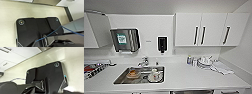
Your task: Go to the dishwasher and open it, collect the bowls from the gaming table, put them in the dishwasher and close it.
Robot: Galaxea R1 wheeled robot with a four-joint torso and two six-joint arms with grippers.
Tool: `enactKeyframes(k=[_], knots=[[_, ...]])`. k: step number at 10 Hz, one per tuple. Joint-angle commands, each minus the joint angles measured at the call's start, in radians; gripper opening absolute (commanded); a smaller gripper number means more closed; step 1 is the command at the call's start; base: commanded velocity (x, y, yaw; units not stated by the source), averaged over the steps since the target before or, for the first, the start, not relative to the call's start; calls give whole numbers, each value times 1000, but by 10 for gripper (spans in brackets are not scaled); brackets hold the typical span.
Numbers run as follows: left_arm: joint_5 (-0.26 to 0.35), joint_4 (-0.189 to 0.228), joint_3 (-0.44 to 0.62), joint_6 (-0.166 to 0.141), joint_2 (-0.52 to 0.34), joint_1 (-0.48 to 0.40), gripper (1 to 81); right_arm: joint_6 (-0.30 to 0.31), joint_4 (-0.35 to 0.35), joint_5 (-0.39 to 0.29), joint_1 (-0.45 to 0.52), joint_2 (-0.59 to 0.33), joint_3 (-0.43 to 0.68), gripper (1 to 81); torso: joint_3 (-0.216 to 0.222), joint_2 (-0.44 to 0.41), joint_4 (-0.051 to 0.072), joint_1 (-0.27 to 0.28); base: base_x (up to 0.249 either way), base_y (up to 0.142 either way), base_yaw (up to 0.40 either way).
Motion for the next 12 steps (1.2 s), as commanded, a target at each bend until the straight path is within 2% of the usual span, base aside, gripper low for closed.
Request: enactKeyframes(k=[1, 4, 5, 7, 10, 11, 12], knots=[[42, 11, 35, 2, -34, -52, 811, 5, -3, -48, 64, -39, 30, 811, 0, 0, 0, 0, 0, 0, 0], [36, 13, 81, 6, -68, -52, 811, 5, -1, -49, 73, -45, 36, 811, 0, 0, 0, 0, 0, 0, 0], [33, 11, 81, 4, -69, -52, 811, 7, -1, -52, 85, -59, 60, 811, 0, -100, 0, 64, 0, 0, 0], [33, 11, 125, 4, -115, -52, 811, 8, 2, -66, 113, -102, 120, 811, 0, -116, 0, 74, 0, 0, 0], [31, 13, 269, 5, -235, -54, 811, 11, 11, -68, 151, -166, 171, 811, 0, -217, 0, 137, 0, 0, 0], [30, 11, 308, 7, -263, -54, 811, 16, 17, -66, 159, -191, 191, 811, -35, -253, 0, 159, 0, 0, 0], [23, 11, 354, 7, -293, -54, 811, 16, 19, -66, 163, -205, 202, 811, -95, -292, 0, 183, 0, 0, 0]])
